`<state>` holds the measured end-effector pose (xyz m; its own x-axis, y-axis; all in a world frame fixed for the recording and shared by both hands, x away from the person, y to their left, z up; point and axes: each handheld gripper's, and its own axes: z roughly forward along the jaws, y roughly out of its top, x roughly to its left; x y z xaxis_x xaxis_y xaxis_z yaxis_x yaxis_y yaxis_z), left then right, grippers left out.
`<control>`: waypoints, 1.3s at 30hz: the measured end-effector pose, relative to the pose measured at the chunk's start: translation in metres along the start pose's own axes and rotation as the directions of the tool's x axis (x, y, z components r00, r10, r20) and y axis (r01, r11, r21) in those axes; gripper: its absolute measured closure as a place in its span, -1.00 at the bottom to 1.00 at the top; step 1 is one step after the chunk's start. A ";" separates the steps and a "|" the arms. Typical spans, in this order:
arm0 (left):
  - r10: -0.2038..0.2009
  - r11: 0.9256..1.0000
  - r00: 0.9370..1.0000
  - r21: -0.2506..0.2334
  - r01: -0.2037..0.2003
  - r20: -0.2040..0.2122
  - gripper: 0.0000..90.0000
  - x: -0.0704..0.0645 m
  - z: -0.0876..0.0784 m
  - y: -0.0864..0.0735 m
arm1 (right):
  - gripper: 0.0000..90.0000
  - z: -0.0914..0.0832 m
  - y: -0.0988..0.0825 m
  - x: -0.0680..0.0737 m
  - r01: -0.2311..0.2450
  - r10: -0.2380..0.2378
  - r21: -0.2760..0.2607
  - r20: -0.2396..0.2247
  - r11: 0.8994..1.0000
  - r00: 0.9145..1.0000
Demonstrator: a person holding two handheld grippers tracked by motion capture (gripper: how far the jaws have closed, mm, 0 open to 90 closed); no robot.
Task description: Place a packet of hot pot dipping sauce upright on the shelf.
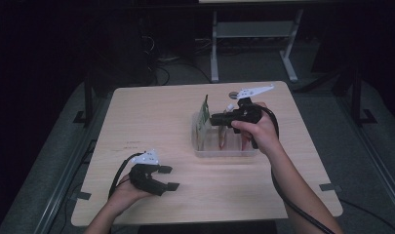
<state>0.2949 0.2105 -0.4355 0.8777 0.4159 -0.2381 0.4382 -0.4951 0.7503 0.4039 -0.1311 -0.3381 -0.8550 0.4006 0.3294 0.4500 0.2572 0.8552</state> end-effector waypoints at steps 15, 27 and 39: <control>0.012 1.000 0.999 0.016 -0.011 -0.035 -0.43 0.001 -0.002 0.001 | 0.27 -0.017 -0.012 0.020 0.085 -0.087 0.065 0.020 0.994 0.996; 0.047 0.997 0.998 0.058 -0.044 -0.052 -0.47 -0.001 -0.004 -0.002 | -0.02 -0.031 -0.043 0.037 0.128 -0.138 0.123 0.077 0.984 0.987; 0.047 0.996 0.994 0.075 -0.040 -0.098 -0.49 -0.008 -0.020 -0.014 | -0.10 -0.046 -0.093 0.042 0.089 -0.120 0.222 0.126 0.971 0.985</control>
<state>0.2782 0.2296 -0.4312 0.8741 0.4650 -0.1405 0.4160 -0.5674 0.7107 0.3143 -0.1786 -0.3858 -0.8632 0.4747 0.1717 0.4177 0.4809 0.7709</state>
